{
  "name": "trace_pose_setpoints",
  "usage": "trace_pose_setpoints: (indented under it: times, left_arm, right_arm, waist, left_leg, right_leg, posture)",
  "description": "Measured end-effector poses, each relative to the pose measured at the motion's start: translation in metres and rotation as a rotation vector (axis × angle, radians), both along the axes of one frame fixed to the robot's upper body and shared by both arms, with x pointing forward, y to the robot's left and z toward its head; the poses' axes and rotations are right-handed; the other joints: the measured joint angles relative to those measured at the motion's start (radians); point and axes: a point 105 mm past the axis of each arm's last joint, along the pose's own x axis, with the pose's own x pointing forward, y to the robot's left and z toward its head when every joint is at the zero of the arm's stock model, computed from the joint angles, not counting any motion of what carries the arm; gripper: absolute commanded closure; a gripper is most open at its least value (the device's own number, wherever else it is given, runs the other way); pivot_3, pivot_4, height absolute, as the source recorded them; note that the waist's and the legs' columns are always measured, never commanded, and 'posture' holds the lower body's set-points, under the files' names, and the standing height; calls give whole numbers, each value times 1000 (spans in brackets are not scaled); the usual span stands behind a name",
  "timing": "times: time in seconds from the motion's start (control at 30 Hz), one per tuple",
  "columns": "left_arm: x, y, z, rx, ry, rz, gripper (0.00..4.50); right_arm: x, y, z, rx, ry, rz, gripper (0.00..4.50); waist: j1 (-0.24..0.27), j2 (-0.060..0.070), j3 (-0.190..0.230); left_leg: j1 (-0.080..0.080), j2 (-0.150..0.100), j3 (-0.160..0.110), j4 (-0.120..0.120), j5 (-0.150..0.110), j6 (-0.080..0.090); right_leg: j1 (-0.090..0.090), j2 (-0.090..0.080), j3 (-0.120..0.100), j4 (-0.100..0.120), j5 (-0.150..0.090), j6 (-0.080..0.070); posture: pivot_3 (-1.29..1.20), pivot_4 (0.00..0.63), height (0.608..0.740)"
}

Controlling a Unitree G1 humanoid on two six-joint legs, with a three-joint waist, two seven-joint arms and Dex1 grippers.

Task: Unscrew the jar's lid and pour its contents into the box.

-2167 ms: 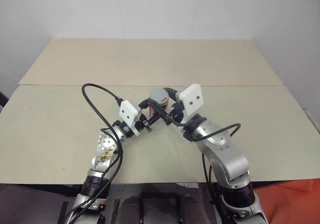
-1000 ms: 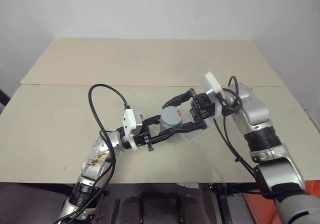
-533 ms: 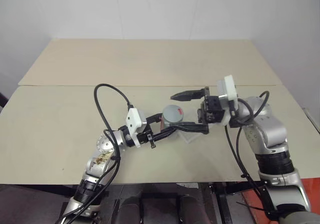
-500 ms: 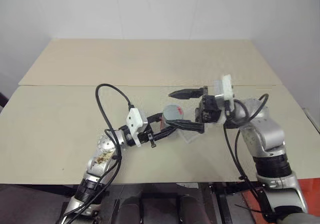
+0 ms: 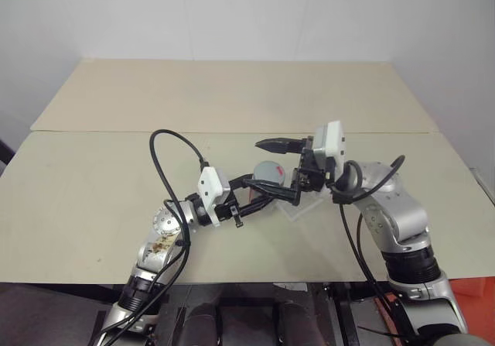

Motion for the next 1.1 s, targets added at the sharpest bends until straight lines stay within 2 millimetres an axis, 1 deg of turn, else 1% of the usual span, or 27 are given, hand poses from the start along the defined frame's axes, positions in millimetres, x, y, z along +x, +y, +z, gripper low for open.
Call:
trace_pose_setpoints:
  times: [0.23,0.6,0.77,0.87,1.0,1.1]
  left_arm:
    - [0,8,4,-38,4,20,2586]
    - [-5,15,2,-43,8,44,2586]
    - [-8,21,-2,-33,16,60,2586]
    - [-9,24,-4,-34,18,79,2586]
    - [-9,25,-3,-52,11,108,2586]
    - [-8,23,0,-73,-8,127,2586]
  right_arm:
    - [-1,-11,0,-2,7,2,44]
    - [-3,-23,-7,-22,35,19,44]
    - [-5,-29,0,13,33,17,44]
    - [-11,-26,1,29,53,31,44]
    - [-16,-13,4,63,73,31,44]
    - [-14,-7,2,78,96,11,44]
  waist:
    - [0,0,0]
    - [0,0,0]
    - [0,0,0]
    - [-1,0,0]
    - [-1,0,0]
    - [0,0,0]
  left_leg:
    - [0,0,0,0,0,0]
    - [0,0,0,0,0,0]
    - [0,0,0,0,0,0]
    - [0,0,0,0,0,0]
    - [1,0,0,0,0,0]
    - [0,0,0,0,0,0]
  right_leg:
    - [0,0,0,0,0,0]
    - [0,0,0,0,0,0]
    - [0,0,0,0,0,0]
    - [0,0,0,0,0,0]
    - [0,0,0,0,0,0]
    - [0,0,0,0,0,0]
  posture:
    - [0,150,740]
    - [0,150,740]
    - [0,150,740]
    - [0,150,740]
    - [0,150,740]
    - [0,150,740]
